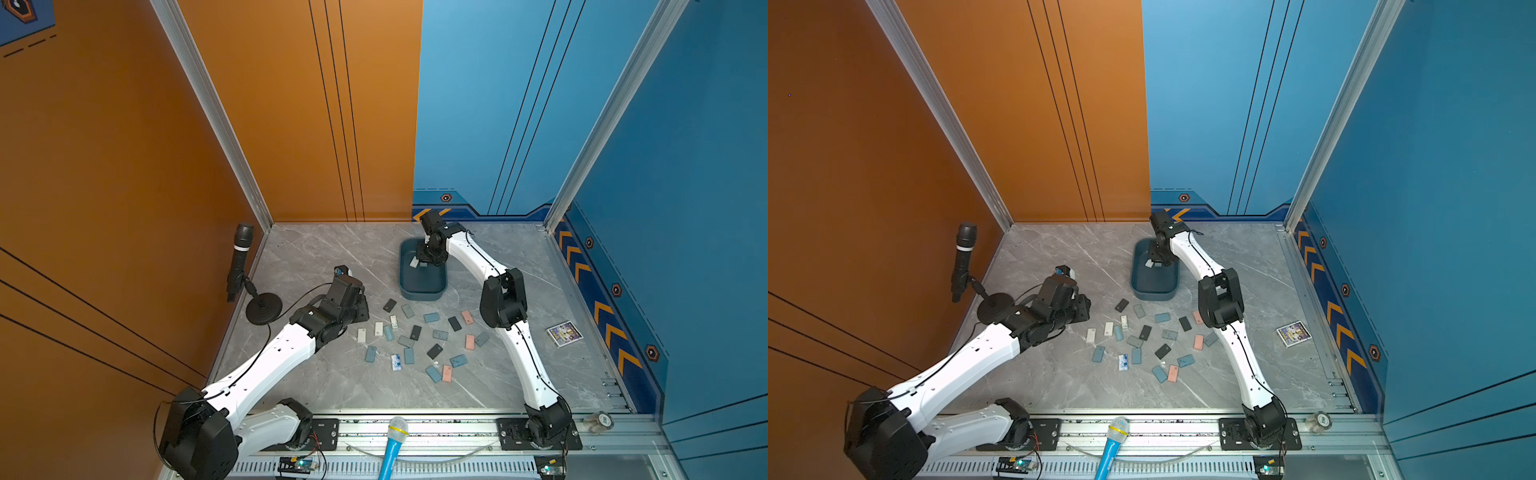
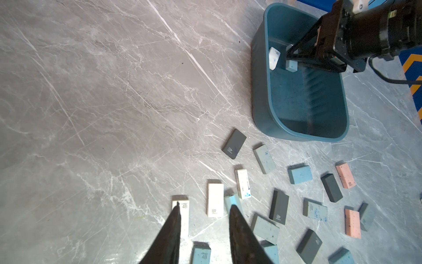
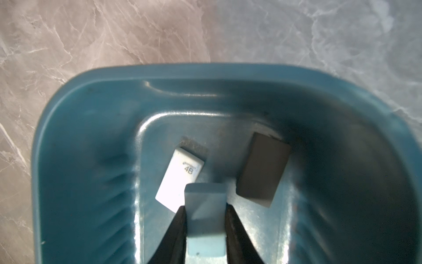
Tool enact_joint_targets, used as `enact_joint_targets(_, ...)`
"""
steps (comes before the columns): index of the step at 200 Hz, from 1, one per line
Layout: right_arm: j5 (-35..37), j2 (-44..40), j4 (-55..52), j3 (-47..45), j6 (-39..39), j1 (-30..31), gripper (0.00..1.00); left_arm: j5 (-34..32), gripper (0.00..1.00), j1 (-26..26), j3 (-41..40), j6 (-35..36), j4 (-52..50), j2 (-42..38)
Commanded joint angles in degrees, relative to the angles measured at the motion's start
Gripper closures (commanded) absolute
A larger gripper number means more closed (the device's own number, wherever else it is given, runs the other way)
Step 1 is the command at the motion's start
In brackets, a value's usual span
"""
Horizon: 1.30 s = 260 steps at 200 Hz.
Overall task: Put the eraser in the storage box
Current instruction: Place the eraser in the storage box.
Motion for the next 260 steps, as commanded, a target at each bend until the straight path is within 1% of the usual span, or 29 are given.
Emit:
enact_joint_targets(1,-0.27,1.85,0.96,1.6,1.45,-0.54,0.71,0.28,0.63,0.7,-0.23,-0.23,-1.23,0.36)
enact_joint_targets(73,-0.65,2.46,2.14,1.68,2.64,-0.63,0.68,0.03,0.63,1.1,-1.09,-0.48,-1.85,-0.78)
enact_joint_targets(137,-0.44,0.37,1.68,1.68,2.99,-0.54,0.64,-0.3,0.62,1.8,-1.74,-0.55,-2.2,-2.09)
enact_joint_targets(202,-0.28,-6.43,-0.1,1.34,1.73,-0.11,0.62,0.3,0.55,2.07,-2.22,-0.62,-2.63,-2.65)
enact_joint_targets(226,-0.13,-9.41,-0.97,1.06,0.81,0.24,0.61,0.35,0.5,2.07,-2.41,-0.66,-3.15,-2.48)
enact_joint_targets(260,0.66,-15.16,-1.07,-2.54,-0.91,1.01,0.61,0.23,0.47,2.29,-2.14,-1.45,-4.95,-1.41)
